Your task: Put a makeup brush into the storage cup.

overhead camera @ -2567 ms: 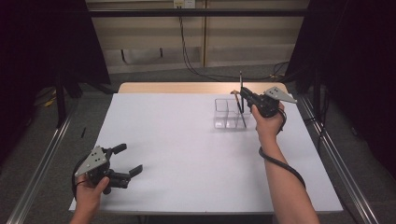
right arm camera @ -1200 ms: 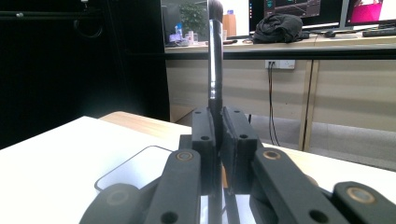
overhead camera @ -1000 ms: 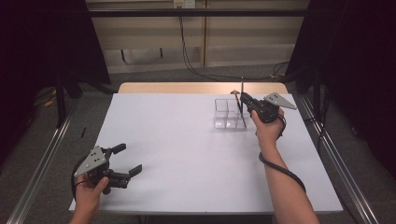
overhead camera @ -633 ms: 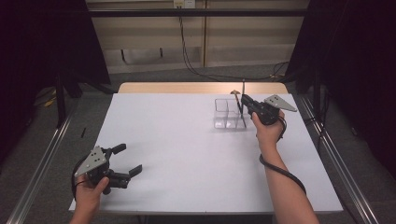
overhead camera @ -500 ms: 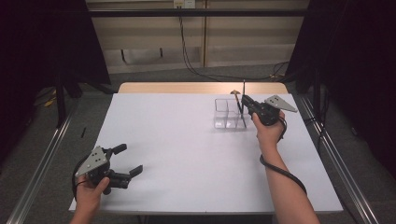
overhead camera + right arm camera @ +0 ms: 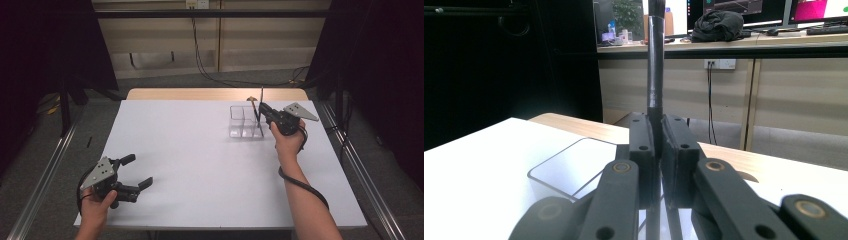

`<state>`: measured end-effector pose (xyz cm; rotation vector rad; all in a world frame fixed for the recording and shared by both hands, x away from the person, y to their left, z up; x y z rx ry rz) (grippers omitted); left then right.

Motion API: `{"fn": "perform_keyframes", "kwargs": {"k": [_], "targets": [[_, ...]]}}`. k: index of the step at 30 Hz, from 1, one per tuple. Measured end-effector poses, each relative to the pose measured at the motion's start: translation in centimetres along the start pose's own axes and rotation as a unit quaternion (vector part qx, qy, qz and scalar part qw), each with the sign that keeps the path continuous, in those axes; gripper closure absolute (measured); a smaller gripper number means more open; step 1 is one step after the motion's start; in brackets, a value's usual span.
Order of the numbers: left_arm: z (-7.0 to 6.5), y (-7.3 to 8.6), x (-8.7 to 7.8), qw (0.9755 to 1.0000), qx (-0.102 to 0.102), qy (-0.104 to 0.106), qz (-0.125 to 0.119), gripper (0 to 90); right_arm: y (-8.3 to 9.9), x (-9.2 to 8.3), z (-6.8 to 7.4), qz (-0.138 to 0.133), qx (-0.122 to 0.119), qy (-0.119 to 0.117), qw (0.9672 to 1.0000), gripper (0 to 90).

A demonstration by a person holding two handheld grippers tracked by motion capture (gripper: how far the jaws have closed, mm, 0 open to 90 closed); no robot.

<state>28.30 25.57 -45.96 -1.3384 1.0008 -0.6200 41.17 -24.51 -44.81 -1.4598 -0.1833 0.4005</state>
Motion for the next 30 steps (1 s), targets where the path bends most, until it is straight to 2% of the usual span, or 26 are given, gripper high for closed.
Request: {"fn": "perform_keyframes", "kwargs": {"k": [25,30], "targets": [[0.00,0.09,-0.16,1.0000,-0.002,-0.001,0.001,0.0,0.25,-0.43,0.04,0.009,0.001,0.003,1.0000,83.7],[-0.02,0.06,0.03,1.0000,-0.001,0.000,0.002,0.0,0.53,-0.94,0.27,0.013,0.002,0.000,0.9999,64.7]]}}
Point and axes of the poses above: each handheld gripper's, and its own axes: x roughly forward along the jaws, y roughly out of its underside, z roughly to its left, the point moved 2 cm from there along x, roughly forward along the jaws, and after that the axes turned 6 degrees about y, right-handed, at the moved point
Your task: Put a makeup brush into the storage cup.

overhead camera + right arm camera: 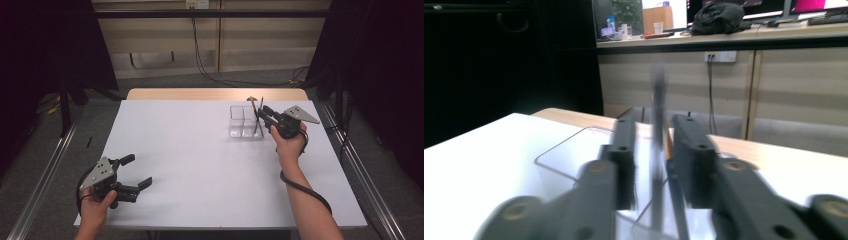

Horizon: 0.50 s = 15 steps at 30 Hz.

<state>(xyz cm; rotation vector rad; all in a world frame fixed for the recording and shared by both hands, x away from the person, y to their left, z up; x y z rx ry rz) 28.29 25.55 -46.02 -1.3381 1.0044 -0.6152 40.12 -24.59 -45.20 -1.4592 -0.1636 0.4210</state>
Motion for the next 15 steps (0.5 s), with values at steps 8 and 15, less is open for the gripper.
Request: {"fn": "perform_keyframes", "kwargs": {"k": [8,15], "targets": [[-0.1,-0.1,0.3,1.0000,0.005,0.003,0.001,0.0,-0.2,-1.1,-0.2,0.007,0.011,-0.006,0.9999,43.1],[-0.1,-0.2,0.4,1.0000,0.006,0.004,0.001,0.0,-0.4,-1.7,0.0,0.008,0.002,-0.014,0.9999,31.6]]}}
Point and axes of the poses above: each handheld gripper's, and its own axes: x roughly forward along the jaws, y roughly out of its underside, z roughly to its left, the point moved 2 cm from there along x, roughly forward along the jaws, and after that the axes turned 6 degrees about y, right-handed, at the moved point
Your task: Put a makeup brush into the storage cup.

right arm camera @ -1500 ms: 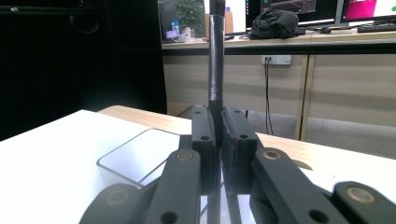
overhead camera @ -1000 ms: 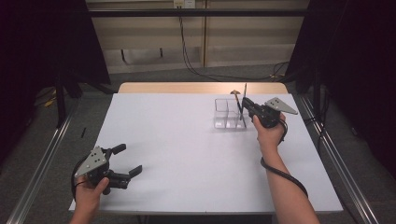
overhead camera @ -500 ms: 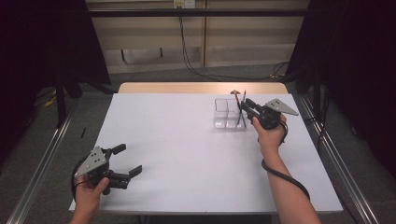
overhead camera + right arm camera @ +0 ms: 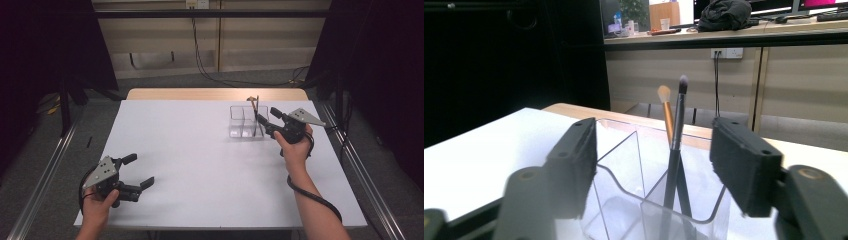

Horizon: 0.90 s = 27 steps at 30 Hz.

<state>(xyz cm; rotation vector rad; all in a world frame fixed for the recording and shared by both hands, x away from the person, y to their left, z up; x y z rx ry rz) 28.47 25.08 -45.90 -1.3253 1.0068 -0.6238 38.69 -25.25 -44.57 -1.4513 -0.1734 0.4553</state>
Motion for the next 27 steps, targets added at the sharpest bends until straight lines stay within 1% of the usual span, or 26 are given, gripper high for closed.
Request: {"fn": "perform_keyframes", "kwargs": {"k": [4,8,10,14,17,20,27], "targets": [[0.0,0.0,0.0,1.0000,0.000,0.000,0.000,0.0,0.1,0.0,0.4,0.001,-0.001,-0.010,0.9999,24.1],[-0.1,0.0,0.0,1.0000,0.000,0.001,0.000,0.0,0.1,-0.1,1.0,0.002,-0.008,-0.021,0.9997,19.4],[-0.1,0.0,0.0,1.0000,-0.001,0.001,0.000,0.0,0.1,-0.2,1.2,0.005,-0.013,-0.023,0.9997,16.5],[-0.1,-0.1,0.1,1.0000,-0.002,0.004,-0.002,0.0,0.1,-0.4,1.5,0.011,-0.018,-0.027,0.9994,13.6],[-0.1,0.0,0.1,1.0000,-0.001,0.002,0.001,0.0,0.2,-0.6,1.5,0.013,-0.013,-0.029,0.9994,10.6],[-0.1,0.0,0.1,1.0000,-0.001,0.002,0.001,0.0,0.3,-0.8,1.5,0.017,-0.015,-0.031,0.9993,8.6],[-0.2,0.0,0.1,1.0000,-0.003,0.004,-0.002,0.0,0.6,-1.5,1.6,0.022,-0.019,-0.036,0.9989,6.2]]}}
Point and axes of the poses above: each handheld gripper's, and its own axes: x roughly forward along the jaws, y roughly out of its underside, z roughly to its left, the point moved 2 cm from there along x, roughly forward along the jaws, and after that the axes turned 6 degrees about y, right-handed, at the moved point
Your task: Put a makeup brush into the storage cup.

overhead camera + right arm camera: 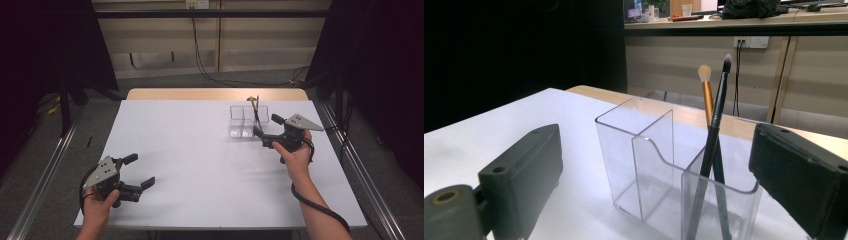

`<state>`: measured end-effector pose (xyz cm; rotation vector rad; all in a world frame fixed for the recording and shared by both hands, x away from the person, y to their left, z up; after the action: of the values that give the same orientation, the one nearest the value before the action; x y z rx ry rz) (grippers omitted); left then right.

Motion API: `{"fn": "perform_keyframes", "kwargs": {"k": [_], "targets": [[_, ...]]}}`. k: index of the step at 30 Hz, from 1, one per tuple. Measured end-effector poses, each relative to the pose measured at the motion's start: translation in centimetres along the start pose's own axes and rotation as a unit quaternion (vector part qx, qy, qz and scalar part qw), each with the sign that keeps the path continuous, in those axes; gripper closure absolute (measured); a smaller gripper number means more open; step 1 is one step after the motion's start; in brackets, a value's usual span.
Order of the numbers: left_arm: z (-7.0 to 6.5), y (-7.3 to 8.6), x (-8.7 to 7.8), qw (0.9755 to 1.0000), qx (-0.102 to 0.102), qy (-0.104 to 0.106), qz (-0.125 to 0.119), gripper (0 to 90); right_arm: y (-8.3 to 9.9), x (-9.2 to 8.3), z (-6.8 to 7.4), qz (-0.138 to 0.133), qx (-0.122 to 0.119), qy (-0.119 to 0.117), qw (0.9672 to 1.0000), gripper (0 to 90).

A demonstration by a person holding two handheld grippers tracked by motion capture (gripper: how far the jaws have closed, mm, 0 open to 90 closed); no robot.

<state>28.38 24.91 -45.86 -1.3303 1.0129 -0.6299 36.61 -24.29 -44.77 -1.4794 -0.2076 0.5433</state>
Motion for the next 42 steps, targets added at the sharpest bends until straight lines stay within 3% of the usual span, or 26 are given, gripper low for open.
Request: {"fn": "perform_keyframes", "kwargs": {"k": [42], "targets": [[-0.3,-0.2,-0.2,0.9999,-0.012,-0.001,-0.010,0.0,0.7,-3.9,1.3,0.017,-0.020,-0.020,0.9995,0.7]]}}
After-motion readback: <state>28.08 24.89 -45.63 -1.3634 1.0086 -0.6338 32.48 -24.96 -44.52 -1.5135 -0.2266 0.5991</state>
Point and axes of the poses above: each handheld gripper's, and its own axes: x roughly forward along the jaws, y roughly out of its underside, z roughly to its left, the point moved 2 cm from there along x, roughly forward along the jaws, and after that the axes turned 6 degrees about y, right-handed, at the moved point
